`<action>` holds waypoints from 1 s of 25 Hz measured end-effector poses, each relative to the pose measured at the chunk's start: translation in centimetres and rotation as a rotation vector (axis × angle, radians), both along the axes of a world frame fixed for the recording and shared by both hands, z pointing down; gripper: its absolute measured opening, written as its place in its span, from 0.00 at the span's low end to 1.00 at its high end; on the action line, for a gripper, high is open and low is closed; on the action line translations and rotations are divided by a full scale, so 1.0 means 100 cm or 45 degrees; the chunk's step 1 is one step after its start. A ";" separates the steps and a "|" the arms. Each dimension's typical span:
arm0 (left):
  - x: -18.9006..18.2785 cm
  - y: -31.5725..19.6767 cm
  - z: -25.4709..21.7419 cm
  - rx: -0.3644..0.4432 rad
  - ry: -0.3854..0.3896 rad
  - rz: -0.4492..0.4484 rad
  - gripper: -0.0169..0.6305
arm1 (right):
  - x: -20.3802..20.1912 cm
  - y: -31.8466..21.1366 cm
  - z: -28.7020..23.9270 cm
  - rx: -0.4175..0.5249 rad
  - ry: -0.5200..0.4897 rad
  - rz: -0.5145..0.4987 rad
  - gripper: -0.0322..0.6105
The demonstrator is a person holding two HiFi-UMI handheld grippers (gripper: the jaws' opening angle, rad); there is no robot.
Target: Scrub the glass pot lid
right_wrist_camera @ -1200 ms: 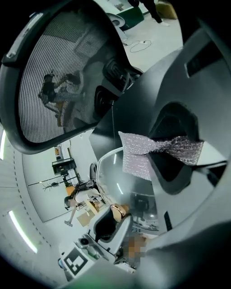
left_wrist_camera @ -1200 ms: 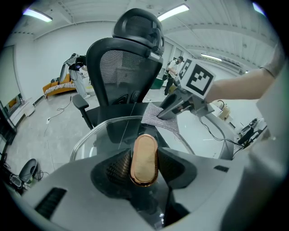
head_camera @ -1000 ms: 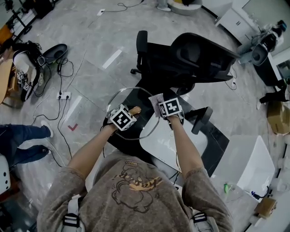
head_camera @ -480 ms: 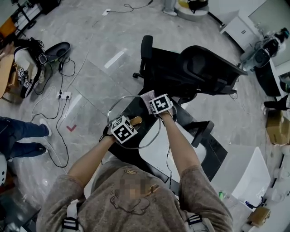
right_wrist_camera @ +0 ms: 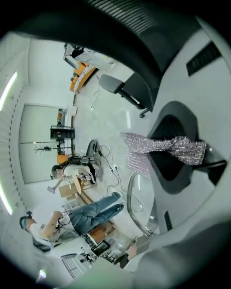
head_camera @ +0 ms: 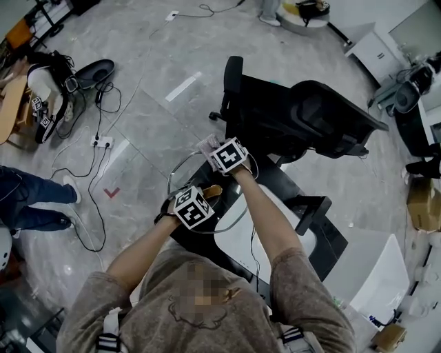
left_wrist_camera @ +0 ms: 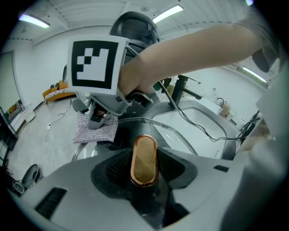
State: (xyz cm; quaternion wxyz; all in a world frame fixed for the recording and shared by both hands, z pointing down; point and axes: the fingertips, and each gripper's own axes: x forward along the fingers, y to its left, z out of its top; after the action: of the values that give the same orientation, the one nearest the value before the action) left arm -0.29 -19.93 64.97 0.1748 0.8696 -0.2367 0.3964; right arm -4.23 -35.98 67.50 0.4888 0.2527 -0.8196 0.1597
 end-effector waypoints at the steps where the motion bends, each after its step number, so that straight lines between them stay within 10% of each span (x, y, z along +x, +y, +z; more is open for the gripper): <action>1: 0.000 0.000 0.000 0.007 0.000 -0.001 0.32 | -0.008 0.000 -0.001 0.019 -0.005 -0.043 0.19; 13: -0.001 0.001 0.002 0.066 0.003 -0.016 0.32 | -0.111 0.060 -0.002 -0.079 -0.208 -0.513 0.19; 25: 0.001 0.000 0.011 0.095 0.006 -0.021 0.31 | -0.136 0.088 0.002 -0.215 -0.272 -0.699 0.20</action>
State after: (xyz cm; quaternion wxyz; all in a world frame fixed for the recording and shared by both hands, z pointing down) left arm -0.18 -19.90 66.08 0.1460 0.8746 -0.2580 0.3837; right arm -17.86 -27.22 67.74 0.4439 -0.0381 -0.8879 0.1148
